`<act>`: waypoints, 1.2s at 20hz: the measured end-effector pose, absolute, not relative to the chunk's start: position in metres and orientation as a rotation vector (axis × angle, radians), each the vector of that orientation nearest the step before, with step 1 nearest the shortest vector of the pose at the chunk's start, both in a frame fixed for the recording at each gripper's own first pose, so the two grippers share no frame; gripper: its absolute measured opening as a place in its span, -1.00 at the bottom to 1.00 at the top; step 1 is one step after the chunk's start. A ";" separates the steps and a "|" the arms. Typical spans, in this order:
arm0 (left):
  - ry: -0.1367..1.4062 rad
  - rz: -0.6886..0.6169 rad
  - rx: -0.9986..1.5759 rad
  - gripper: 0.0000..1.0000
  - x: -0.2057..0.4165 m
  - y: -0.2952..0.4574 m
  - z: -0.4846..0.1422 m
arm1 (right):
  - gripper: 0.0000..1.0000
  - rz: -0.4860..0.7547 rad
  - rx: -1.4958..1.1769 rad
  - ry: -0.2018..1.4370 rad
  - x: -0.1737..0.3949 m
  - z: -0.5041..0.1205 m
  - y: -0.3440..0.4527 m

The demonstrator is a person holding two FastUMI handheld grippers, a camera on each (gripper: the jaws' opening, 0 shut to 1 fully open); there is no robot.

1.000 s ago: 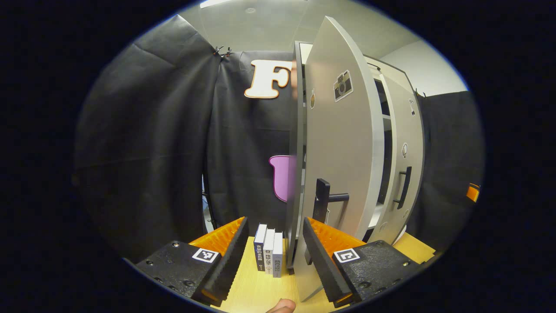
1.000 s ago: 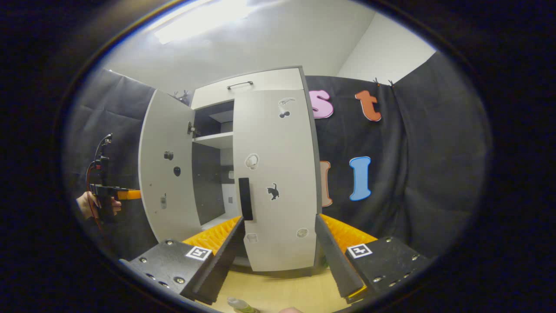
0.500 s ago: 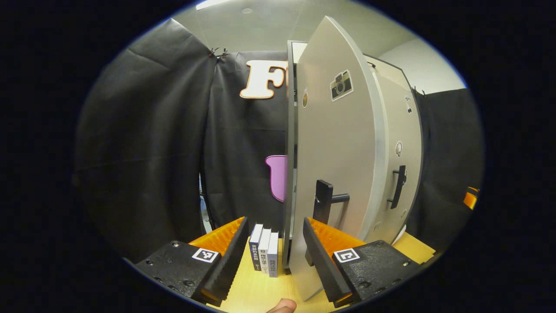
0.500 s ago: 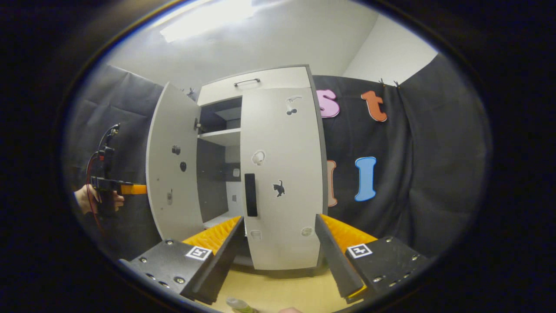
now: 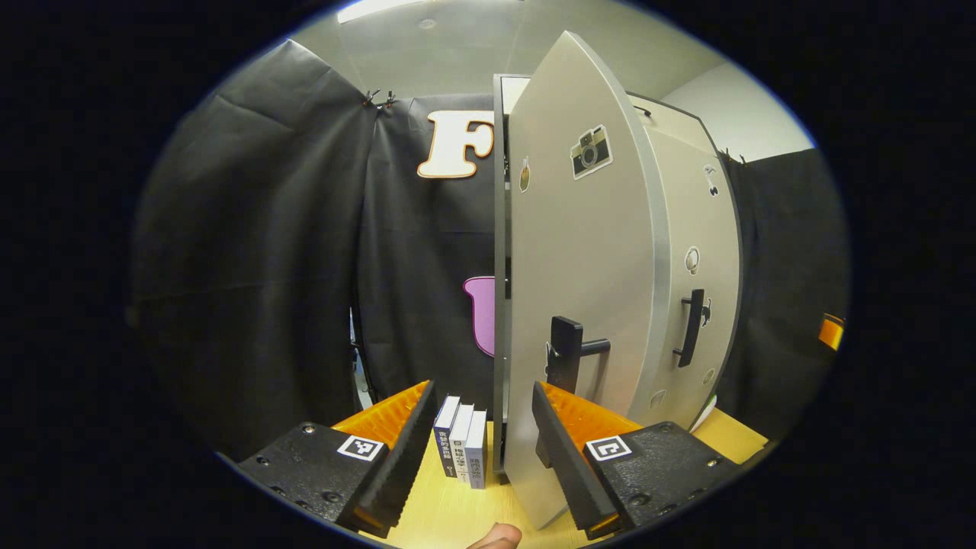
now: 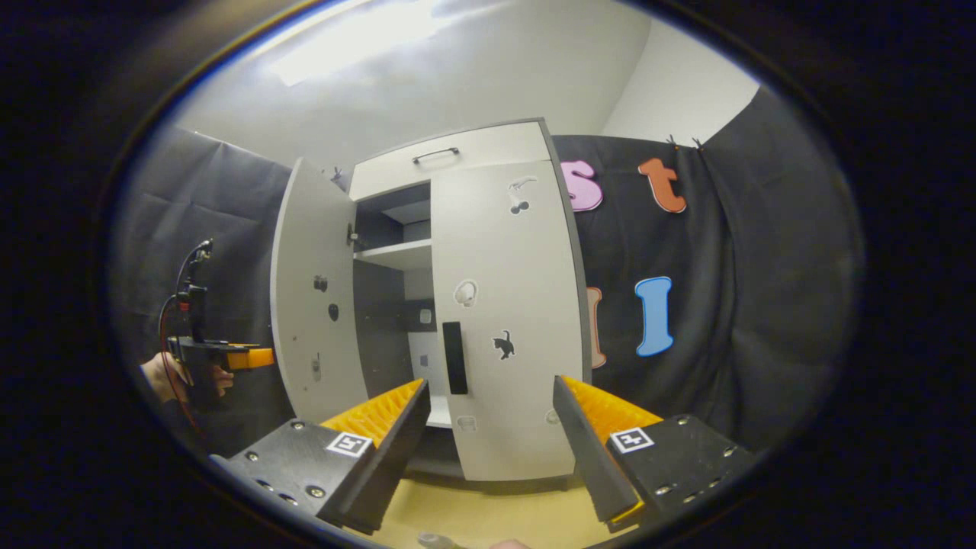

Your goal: Grasp the bottle in the cabinet with the left hand and place it on the coaster, then close the right door with the right hand and the left door with the left hand.

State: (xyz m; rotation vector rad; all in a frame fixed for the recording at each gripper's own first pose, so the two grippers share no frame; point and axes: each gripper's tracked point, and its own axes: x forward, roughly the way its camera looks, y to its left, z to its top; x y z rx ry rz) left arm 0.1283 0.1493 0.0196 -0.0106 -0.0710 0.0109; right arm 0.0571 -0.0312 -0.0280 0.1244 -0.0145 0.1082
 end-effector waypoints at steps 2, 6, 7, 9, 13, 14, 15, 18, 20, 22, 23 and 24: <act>-0.071 0.009 -0.018 0.63 0.128 0.145 0.019 | 0.96 0.094 0.109 0.005 0.054 -0.036 -0.033; -0.072 -0.019 -0.013 0.63 0.131 0.128 0.020 | 0.95 0.089 0.089 0.032 0.046 -0.045 -0.032; -0.073 -0.031 -0.014 0.63 0.133 0.120 0.020 | 0.96 0.085 0.083 0.035 0.044 -0.046 -0.034; -0.071 -0.065 -0.015 0.64 0.138 0.099 0.021 | 0.92 0.078 0.076 0.043 0.041 -0.049 -0.035; -0.080 -0.084 0.030 0.67 0.140 0.062 0.025 | 0.92 0.066 0.062 0.066 0.034 -0.053 -0.038; -0.103 -0.093 0.035 0.77 0.137 0.052 0.029 | 0.92 0.064 0.055 0.068 0.030 -0.054 -0.039; -0.117 -0.101 0.045 0.79 0.133 0.043 0.032 | 0.96 0.062 0.049 0.069 0.028 -0.054 -0.041; -0.121 -0.123 0.061 0.95 0.121 0.028 0.033 | 0.92 0.058 0.049 0.067 0.023 -0.053 -0.045; -0.116 -0.136 0.046 1.00 0.115 0.022 0.034 | 0.96 0.055 0.055 0.069 0.019 -0.051 -0.047; -0.107 -0.146 0.033 0.96 0.109 0.019 0.030 | 0.96 0.054 0.054 0.069 0.016 -0.050 -0.051; -0.106 -0.147 0.032 0.96 0.105 0.017 0.029 | 0.96 0.055 0.055 0.068 0.016 -0.048 -0.051; -0.102 -0.143 0.037 1.00 0.101 0.016 0.027 | 0.96 0.058 0.056 0.069 0.015 -0.047 -0.051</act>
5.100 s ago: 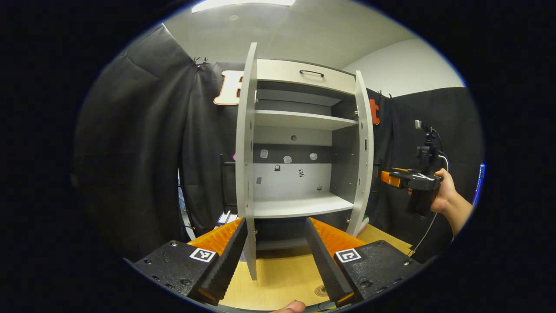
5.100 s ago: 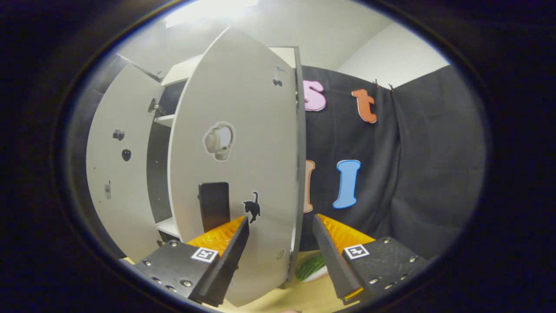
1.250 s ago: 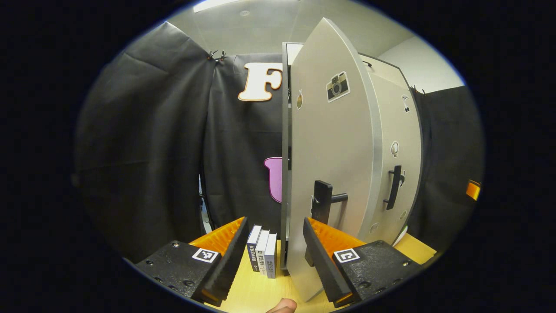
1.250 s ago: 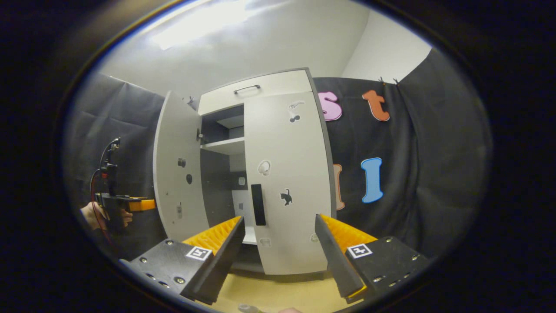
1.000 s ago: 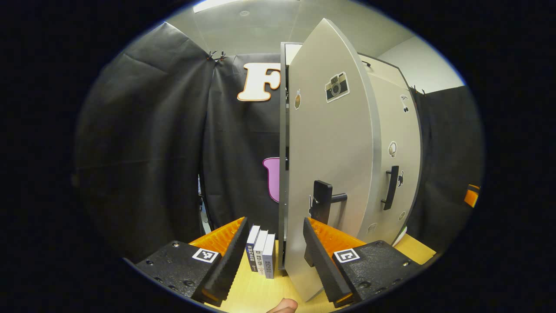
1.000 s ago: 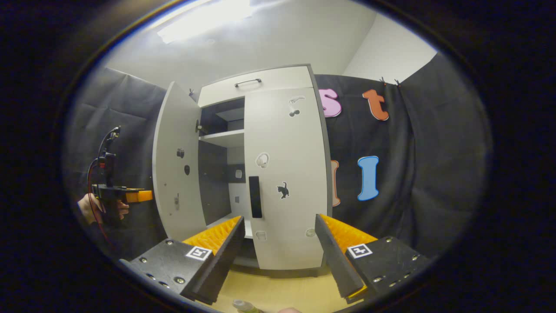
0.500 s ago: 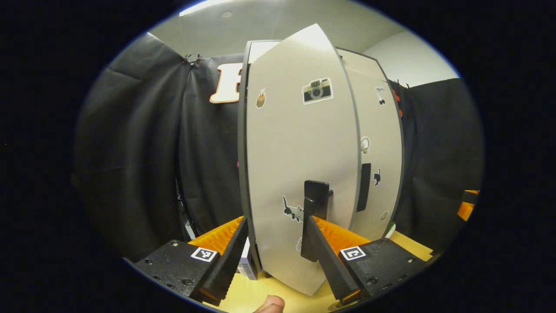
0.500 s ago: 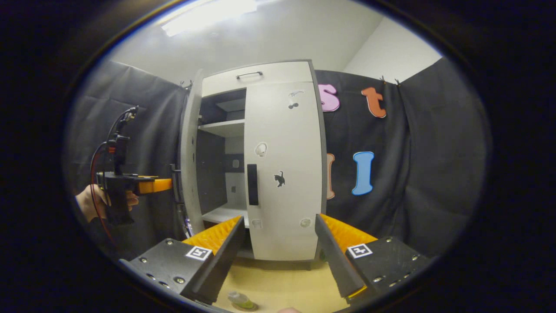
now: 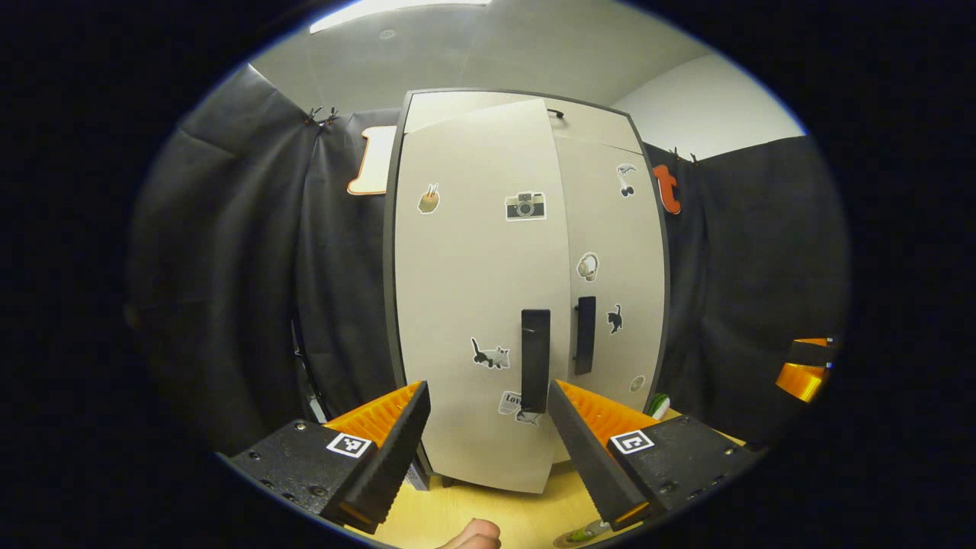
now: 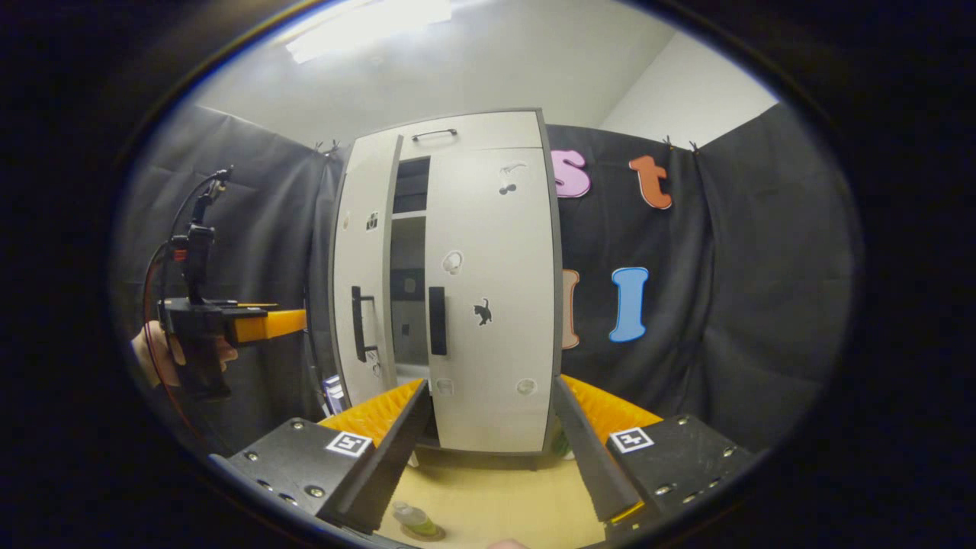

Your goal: Grasp the bottle in the cabinet with the left hand and place it on the coaster, then close the right door with the right hand and the left door with the left hand.

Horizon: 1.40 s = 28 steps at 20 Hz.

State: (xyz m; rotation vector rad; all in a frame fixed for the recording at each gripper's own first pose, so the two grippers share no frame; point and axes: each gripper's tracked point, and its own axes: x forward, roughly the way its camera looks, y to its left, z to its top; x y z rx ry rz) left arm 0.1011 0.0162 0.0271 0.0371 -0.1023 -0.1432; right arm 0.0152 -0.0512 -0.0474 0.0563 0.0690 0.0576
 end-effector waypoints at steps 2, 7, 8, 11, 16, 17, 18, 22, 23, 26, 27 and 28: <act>-0.087 -0.136 0.051 1.00 0.094 0.016 0.022 | 0.92 0.065 0.062 0.071 0.013 -0.047 -0.051; -0.075 -0.113 0.048 0.96 0.077 0.014 0.017 | 0.96 0.084 0.072 0.067 0.007 -0.043 -0.051; -0.072 -0.110 0.039 0.96 0.074 0.014 0.017 | 0.92 0.091 0.078 0.068 0.006 -0.043 -0.050; -0.086 -0.083 0.024 0.96 0.065 0.017 0.025 | 0.92 0.104 0.087 0.068 0.005 -0.042 -0.050; -0.147 -0.048 0.023 0.96 0.062 0.022 0.055 | 0.96 0.110 0.098 0.061 0.006 -0.037 -0.047; -0.161 -0.045 0.026 0.96 0.064 0.024 0.062 | 0.92 0.112 0.094 0.060 0.008 -0.037 -0.046; -0.169 -0.043 0.031 0.96 0.065 0.026 0.069 | 0.96 0.108 0.087 0.057 0.009 -0.035 -0.045; -0.189 -0.047 0.040 0.95 0.067 0.032 0.097 | 0.92 0.095 0.089 0.067 0.015 -0.033 -0.043; -0.200 -0.052 0.038 0.96 0.068 0.033 0.103 | 0.92 0.089 0.090 0.065 0.016 -0.031 -0.045; -0.213 -0.061 0.027 0.94 0.073 0.034 0.112 | 0.95 0.065 0.079 0.051 0.019 -0.026 -0.048; -0.207 -0.061 0.026 0.95 0.076 0.035 0.111 | 0.90 0.063 0.077 0.050 0.020 -0.027 -0.048; -0.197 -0.055 0.022 0.96 0.079 0.038 0.110 | 0.95 0.057 0.076 0.055 0.023 -0.028 -0.047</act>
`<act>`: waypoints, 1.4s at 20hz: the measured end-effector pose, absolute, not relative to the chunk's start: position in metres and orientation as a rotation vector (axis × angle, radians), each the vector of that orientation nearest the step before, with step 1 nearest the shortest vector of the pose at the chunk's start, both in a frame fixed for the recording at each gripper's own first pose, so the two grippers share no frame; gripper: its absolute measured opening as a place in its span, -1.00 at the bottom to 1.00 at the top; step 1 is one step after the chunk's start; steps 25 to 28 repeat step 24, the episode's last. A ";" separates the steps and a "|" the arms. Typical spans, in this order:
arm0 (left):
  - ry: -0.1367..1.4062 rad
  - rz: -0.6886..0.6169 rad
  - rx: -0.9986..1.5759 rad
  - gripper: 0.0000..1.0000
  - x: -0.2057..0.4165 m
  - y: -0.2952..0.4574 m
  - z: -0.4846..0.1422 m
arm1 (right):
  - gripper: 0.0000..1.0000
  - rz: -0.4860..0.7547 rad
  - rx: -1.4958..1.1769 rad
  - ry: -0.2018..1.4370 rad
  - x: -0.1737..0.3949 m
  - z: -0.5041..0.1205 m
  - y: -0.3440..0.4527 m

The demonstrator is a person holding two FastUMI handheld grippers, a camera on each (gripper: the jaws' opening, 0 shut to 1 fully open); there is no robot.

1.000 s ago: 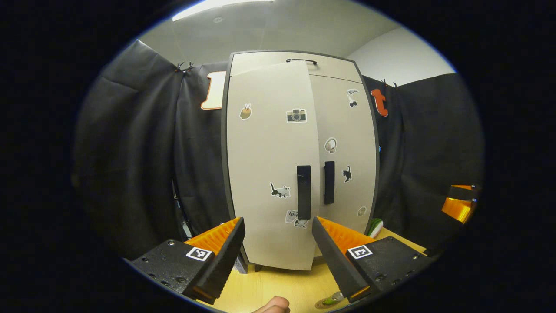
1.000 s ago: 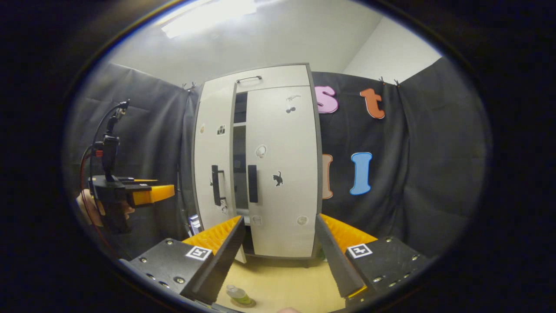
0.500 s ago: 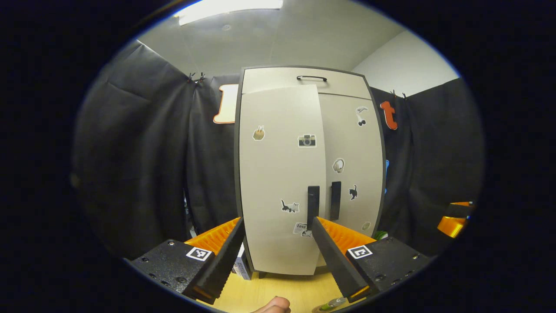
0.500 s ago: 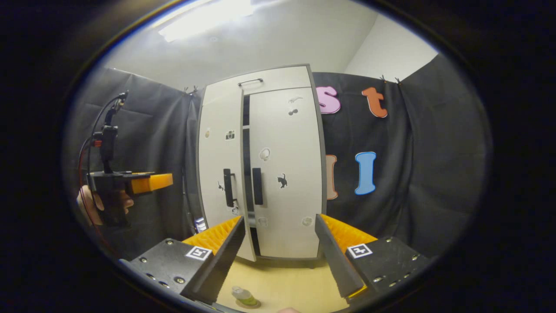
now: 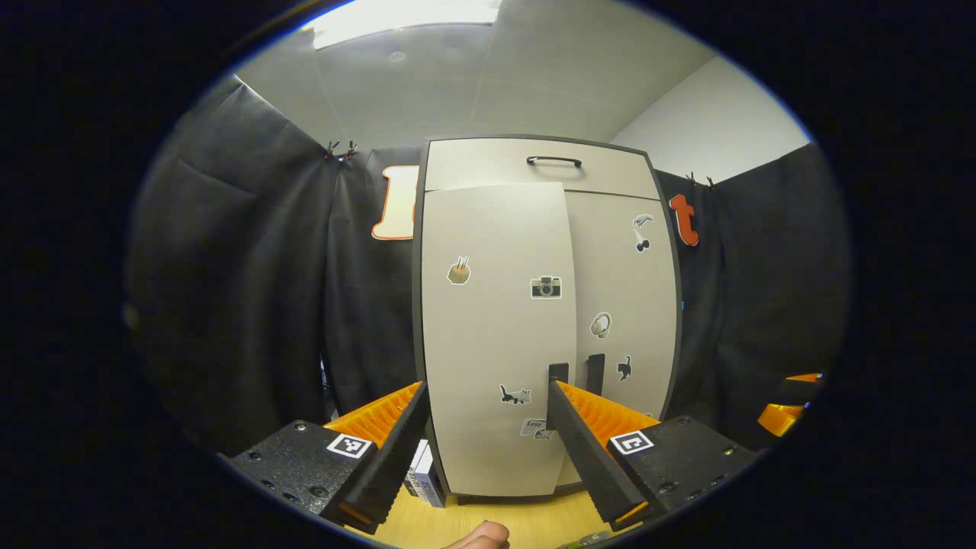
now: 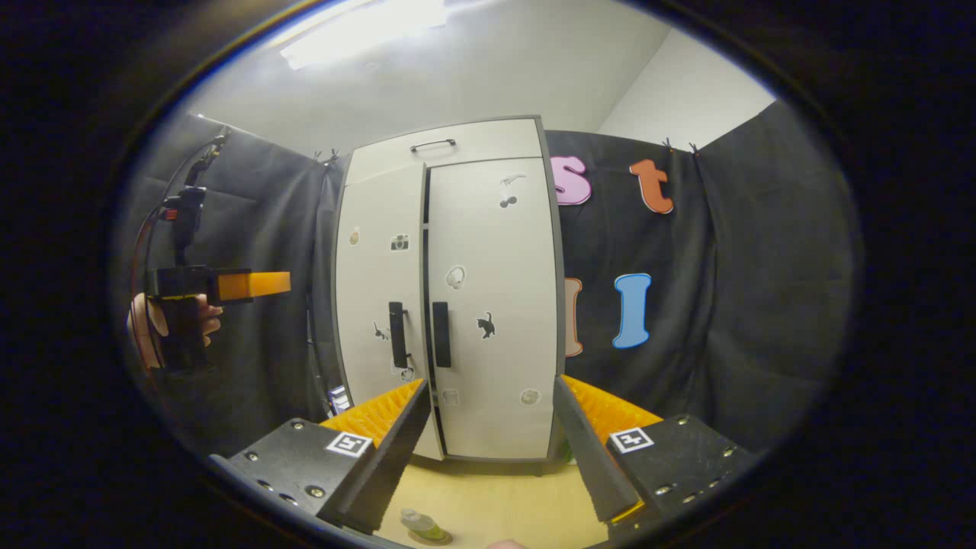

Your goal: Grasp the bottle in the cabinet with the left hand and place it on the coaster, then close the right door with the right hand and the left door with the left hand.

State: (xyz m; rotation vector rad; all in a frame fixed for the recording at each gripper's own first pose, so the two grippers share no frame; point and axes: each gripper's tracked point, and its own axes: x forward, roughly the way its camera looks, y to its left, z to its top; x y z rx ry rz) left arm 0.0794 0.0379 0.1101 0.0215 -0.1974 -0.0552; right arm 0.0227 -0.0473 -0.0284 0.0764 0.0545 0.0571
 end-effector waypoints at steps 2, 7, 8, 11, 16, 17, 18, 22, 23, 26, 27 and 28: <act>-0.190 -0.054 0.002 0.96 0.084 0.042 0.109 | 0.95 0.050 0.075 0.057 0.025 -0.030 -0.044; -0.186 -0.065 -0.014 0.95 0.089 0.046 0.105 | 0.96 0.043 0.082 0.053 0.031 -0.027 -0.033; -0.186 -0.071 -0.009 0.95 0.091 0.046 0.105 | 0.90 0.046 0.080 0.051 0.033 -0.027 -0.031; -0.173 -0.085 0.002 0.95 0.096 0.045 0.098 | 0.95 0.018 0.079 0.053 0.038 -0.027 -0.030; -0.170 -0.131 -0.028 0.96 0.104 0.045 0.087 | 0.95 0.000 0.083 0.058 0.044 -0.024 -0.021; -0.161 -0.139 -0.032 0.96 0.107 0.046 0.082 | 0.95 -0.002 0.080 0.058 0.044 -0.024 -0.020; -0.147 -0.144 -0.031 0.95 0.110 0.048 0.074 | 0.95 -0.007 0.075 0.059 0.045 -0.026 -0.019; -0.146 -0.183 -0.039 0.96 0.122 0.050 0.059 | 0.90 -0.024 0.065 0.071 0.047 -0.033 -0.008; -0.150 -0.197 -0.051 0.96 0.125 0.048 0.057 | 0.90 -0.025 0.061 0.073 0.049 -0.034 -0.004; -0.144 -0.205 -0.059 0.95 0.128 0.048 0.052 | 0.90 -0.026 0.058 0.073 0.050 -0.035 -0.002; -0.144 -0.205 -0.059 0.95 0.128 0.048 0.052 | 0.90 -0.026 0.058 0.073 0.050 -0.035 -0.002; -0.144 -0.205 -0.059 0.95 0.128 0.048 0.052 | 0.90 -0.026 0.058 0.073 0.050 -0.035 -0.002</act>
